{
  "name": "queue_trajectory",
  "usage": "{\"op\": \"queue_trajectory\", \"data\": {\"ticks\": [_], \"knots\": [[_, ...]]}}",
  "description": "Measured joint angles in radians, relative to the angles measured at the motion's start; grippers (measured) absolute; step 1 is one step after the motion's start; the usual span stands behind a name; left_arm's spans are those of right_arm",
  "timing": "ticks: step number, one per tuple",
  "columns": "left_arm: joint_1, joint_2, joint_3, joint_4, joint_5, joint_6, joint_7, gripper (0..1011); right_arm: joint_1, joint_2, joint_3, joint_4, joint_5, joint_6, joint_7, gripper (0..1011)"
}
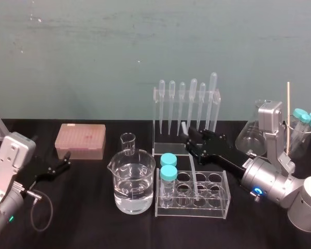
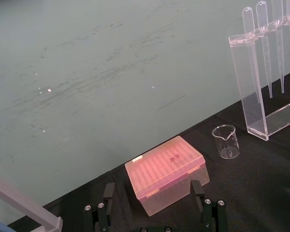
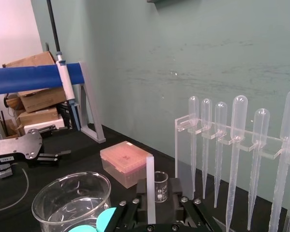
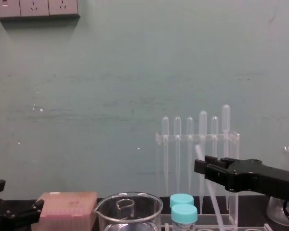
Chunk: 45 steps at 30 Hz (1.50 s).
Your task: Pick up the stirring rod with one hand, then place it down.
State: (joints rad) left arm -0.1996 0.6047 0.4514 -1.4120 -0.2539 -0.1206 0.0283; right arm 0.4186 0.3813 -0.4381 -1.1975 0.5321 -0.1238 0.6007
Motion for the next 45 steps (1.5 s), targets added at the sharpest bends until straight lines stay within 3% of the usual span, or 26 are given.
{"op": "queue_trajectory", "data": {"ticks": [19,22,25,31,36,45], "knots": [[0.000,0.000,0.000,0.000,0.000,0.000,0.000,1000,0.001,0.001,0.001,-0.001,0.001,0.000,0.002,918],[0.000,0.000,0.000,0.000,0.000,0.000,0.000,1000,-0.016,0.007,0.022,-0.035,-0.020,0.010,-0.059,994],[0.000,0.000,0.000,0.000,0.000,0.000,0.000,1000,-0.039,0.012,0.048,-0.064,-0.045,0.012,-0.131,1000],[0.000,0.000,0.000,0.000,0.000,0.000,0.000,1000,-0.124,0.020,0.130,-0.134,-0.130,0.027,-0.370,1000],[0.000,0.000,0.000,0.000,0.000,0.000,0.000,1000,-0.181,0.018,0.164,-0.148,-0.183,0.115,-0.506,1000],[0.000,0.000,0.000,0.000,0.000,0.000,0.000,1000,-0.201,-0.005,0.176,-0.113,-0.202,0.212,-0.539,1000]]}}
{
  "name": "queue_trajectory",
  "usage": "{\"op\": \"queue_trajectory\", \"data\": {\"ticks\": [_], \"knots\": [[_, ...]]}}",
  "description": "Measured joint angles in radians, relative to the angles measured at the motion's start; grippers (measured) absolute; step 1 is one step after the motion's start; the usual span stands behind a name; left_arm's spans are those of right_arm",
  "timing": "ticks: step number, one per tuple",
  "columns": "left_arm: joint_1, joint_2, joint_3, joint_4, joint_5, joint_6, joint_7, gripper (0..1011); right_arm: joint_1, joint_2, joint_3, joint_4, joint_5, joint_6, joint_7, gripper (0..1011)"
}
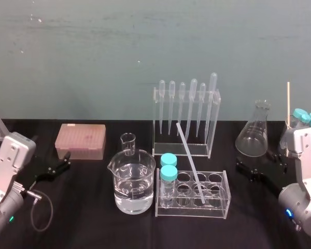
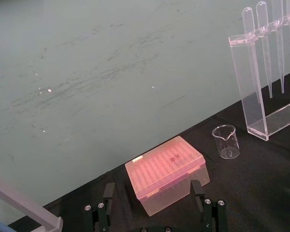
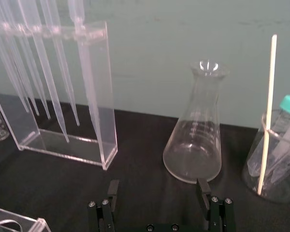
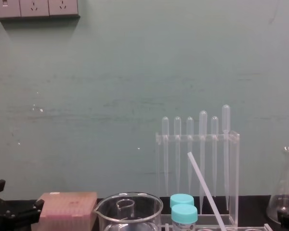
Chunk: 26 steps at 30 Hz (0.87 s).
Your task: Pick up the stirring rod with one hand, then place it down.
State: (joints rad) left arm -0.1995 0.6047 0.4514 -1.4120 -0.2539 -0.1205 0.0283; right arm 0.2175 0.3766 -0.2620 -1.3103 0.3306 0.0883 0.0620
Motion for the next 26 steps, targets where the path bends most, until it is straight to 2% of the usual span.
{"op": "queue_trajectory", "data": {"ticks": [26], "knots": [[0.000,0.000,0.000,0.000,0.000,0.000,0.000,1000,-0.002,0.001,0.001,-0.003,0.000,-0.003,-0.002,1000]]}}
